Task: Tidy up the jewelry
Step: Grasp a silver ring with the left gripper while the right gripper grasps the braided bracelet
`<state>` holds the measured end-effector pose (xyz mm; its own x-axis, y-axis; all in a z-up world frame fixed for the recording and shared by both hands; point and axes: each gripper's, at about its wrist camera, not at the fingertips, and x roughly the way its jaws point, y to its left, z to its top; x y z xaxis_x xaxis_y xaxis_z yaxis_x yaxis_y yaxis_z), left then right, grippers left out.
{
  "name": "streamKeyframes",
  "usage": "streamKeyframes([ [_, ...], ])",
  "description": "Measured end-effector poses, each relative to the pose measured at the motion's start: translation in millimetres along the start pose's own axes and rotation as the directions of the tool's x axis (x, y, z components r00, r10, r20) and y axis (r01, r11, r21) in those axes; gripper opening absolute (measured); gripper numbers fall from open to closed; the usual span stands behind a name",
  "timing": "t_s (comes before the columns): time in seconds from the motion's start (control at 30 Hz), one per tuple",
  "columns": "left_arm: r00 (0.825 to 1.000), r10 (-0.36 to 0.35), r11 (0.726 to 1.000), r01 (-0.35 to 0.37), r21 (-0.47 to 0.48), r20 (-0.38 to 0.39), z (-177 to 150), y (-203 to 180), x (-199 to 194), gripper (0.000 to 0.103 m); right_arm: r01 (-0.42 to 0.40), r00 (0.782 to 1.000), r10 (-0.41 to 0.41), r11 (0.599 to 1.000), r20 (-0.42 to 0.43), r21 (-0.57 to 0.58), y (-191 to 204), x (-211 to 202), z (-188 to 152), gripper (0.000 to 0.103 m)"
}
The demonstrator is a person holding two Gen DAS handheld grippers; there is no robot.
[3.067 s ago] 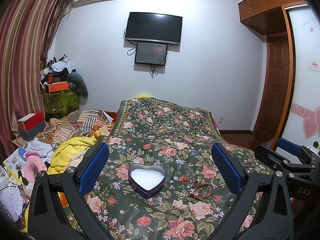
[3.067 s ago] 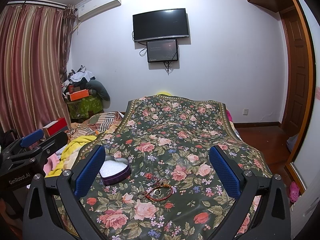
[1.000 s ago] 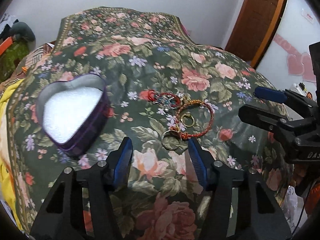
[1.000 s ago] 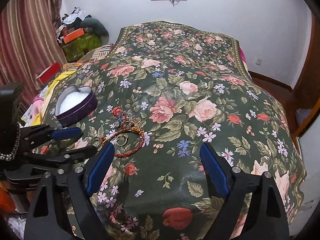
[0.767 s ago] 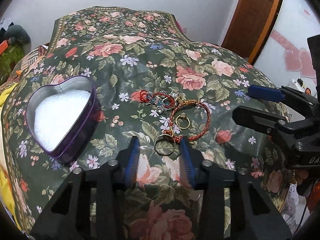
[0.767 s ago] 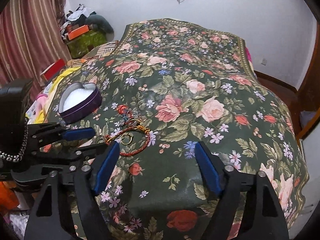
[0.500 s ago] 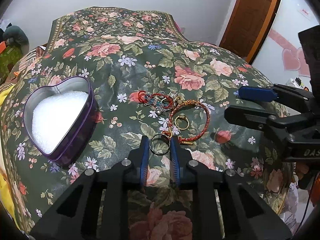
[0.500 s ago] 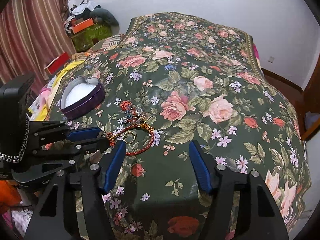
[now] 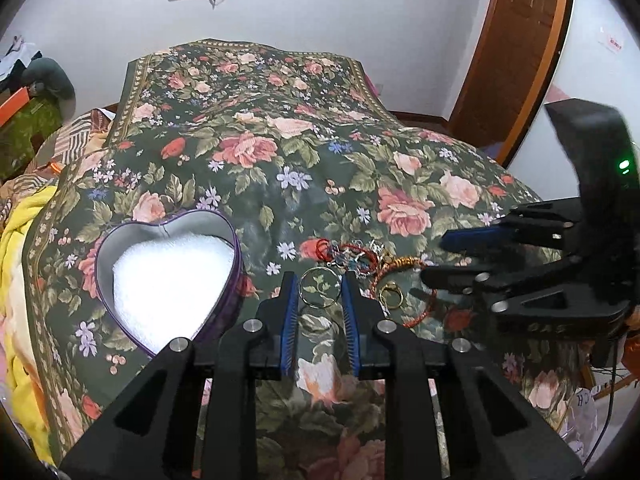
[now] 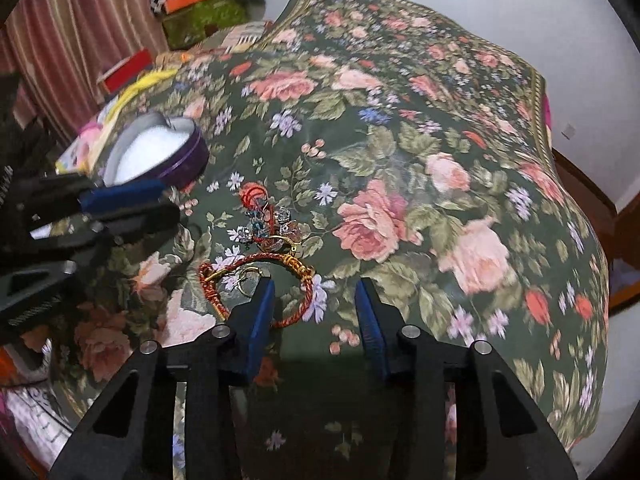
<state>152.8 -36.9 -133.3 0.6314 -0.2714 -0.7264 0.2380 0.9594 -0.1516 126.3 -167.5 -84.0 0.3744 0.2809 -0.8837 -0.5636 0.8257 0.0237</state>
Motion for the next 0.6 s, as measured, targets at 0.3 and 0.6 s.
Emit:
streamKeyframes([
  [0.3,1.000,-0.006,1.000,0.006,-0.007,0.003,0.2,0.5,3.3,0.021,0.026,0.999,-0.030,0.994,-0.040,-0.105,12.7,21.8,3.8,0.027],
  [0.6,1.000,0.005,1.000,-0.004,-0.012,0.020,-0.8,1.9,-4.8,0.021,-0.013,0.999,0.012,0.999,-0.030,-0.047,9.0,15.9,1.1,0.007],
])
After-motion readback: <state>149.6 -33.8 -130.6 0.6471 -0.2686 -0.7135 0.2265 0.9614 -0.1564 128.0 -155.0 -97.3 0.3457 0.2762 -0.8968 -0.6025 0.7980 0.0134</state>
